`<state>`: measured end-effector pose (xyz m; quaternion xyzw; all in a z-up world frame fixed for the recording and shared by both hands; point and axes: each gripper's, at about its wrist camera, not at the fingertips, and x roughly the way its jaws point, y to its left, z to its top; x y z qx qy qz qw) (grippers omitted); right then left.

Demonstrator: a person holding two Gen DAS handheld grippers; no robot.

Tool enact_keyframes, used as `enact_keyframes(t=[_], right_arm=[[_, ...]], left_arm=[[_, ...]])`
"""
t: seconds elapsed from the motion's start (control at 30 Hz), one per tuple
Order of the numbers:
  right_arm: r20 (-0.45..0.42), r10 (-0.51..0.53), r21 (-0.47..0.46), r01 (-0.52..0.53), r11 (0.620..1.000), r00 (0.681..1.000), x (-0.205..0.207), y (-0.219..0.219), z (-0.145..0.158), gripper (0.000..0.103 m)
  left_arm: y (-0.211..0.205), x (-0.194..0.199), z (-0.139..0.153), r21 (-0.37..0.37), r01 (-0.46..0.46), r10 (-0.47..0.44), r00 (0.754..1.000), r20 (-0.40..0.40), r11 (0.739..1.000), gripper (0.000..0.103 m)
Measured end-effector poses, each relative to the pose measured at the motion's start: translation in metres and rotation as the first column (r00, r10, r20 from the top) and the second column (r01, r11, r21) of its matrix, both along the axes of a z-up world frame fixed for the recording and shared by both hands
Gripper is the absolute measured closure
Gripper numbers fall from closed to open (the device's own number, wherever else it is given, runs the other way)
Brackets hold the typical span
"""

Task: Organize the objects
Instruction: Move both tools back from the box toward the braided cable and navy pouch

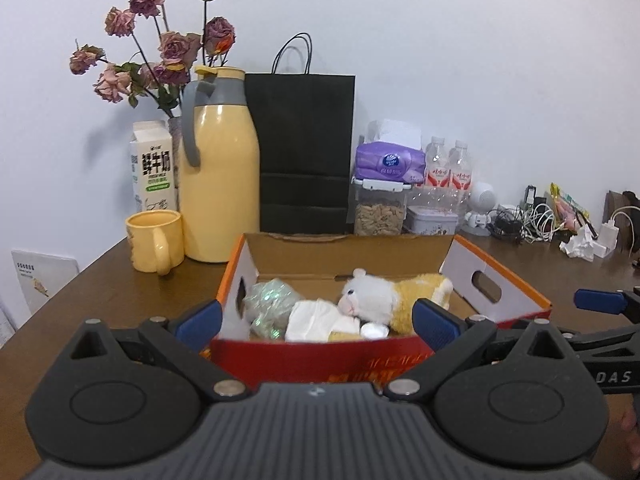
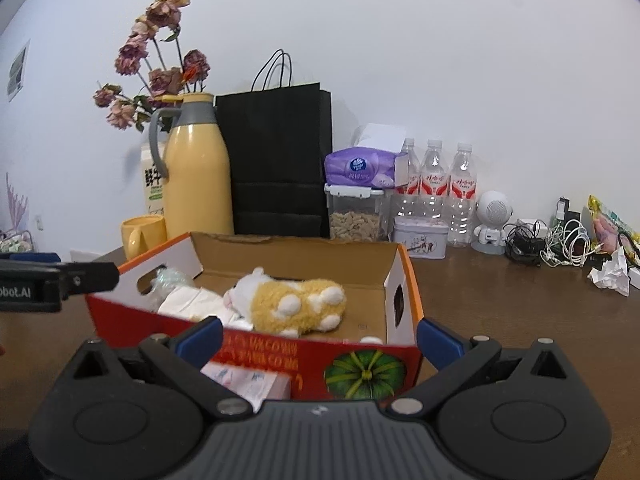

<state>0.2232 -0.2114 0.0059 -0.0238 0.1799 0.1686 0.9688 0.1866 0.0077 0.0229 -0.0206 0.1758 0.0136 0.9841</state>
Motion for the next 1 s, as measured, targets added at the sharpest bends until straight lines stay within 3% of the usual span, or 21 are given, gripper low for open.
enact_keyframes(t=[0.6, 1.0], right_arm=[[-0.180, 0.113, -0.080, -0.129, 0.988, 0.977, -0.066, 0.006, -0.037, 0.000], [-0.268, 0.181, -0.178, -0.234, 0.956, 0.946, -0.067, 0.033, -0.049, 0.000]], left_arm=[[0.037, -0.055, -0.019, 0.009, -0.078, 0.078, 0.989, -0.129, 0.997, 0.000], [0.055, -0.073, -0.028, -0.015, -0.116, 0.112, 0.980, -0.164, 0.993, 0.000]])
